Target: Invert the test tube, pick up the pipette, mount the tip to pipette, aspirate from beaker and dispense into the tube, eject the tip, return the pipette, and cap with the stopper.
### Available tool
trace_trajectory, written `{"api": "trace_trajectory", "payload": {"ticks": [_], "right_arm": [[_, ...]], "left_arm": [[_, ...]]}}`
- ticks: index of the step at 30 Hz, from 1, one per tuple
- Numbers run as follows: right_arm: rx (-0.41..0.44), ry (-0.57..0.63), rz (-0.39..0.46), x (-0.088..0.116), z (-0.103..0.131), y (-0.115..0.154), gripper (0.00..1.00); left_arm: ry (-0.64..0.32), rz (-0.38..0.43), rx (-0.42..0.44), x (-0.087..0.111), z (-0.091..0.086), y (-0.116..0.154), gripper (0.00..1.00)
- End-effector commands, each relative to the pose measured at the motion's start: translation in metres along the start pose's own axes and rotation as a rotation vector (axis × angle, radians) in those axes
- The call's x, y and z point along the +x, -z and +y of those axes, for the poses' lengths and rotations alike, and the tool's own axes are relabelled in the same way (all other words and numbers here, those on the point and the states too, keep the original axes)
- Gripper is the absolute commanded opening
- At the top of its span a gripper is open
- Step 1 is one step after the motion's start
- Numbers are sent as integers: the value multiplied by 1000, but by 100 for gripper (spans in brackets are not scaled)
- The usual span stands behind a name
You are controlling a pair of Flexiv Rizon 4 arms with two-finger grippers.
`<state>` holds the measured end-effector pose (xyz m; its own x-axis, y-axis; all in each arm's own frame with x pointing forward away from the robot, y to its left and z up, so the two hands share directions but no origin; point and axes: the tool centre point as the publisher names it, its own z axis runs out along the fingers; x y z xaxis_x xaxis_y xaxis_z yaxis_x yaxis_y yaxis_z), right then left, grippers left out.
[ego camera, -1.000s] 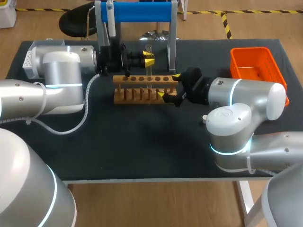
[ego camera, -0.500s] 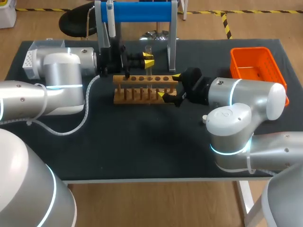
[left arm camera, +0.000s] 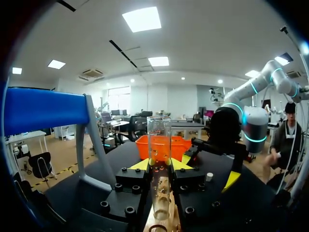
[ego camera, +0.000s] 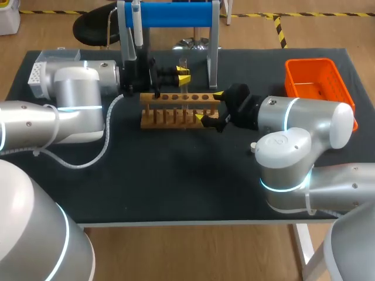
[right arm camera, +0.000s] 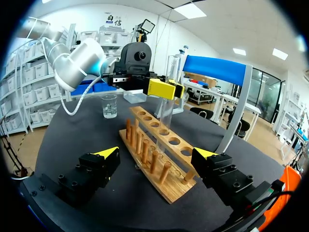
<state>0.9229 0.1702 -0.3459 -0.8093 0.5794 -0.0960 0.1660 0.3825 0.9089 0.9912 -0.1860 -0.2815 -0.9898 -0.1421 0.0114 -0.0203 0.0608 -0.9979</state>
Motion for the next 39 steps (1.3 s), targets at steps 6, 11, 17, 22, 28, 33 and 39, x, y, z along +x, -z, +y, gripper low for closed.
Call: {"api": "trace_trajectory", "payload": {"ticks": [6, 11, 17, 22, 28, 33, 39], "right_arm": [[-2, 0, 2, 0, -1, 1, 100], [-2, 0, 2, 0, -1, 1, 100], [-2, 0, 2, 0, -1, 1, 100], [-2, 0, 2, 0, -1, 1, 100], [-2, 0, 2, 0, -1, 1, 100], [-2, 0, 2, 0, -1, 1, 100], [-2, 0, 2, 0, -1, 1, 100]], "left_arm": [[-14, 16, 9, -4, 3, 1, 0], [-38, 26, 13, -4, 4, 0, 0], [-49, 35, 14, -3, 3, 0, 0], [-41, 38, 10, -3, 5, 0, 0], [-32, 41, 8, -3, 6, -1, 0], [-28, 44, 9, -3, 7, -2, 0], [-25, 51, 8, -3, 8, -2, 0]]}}
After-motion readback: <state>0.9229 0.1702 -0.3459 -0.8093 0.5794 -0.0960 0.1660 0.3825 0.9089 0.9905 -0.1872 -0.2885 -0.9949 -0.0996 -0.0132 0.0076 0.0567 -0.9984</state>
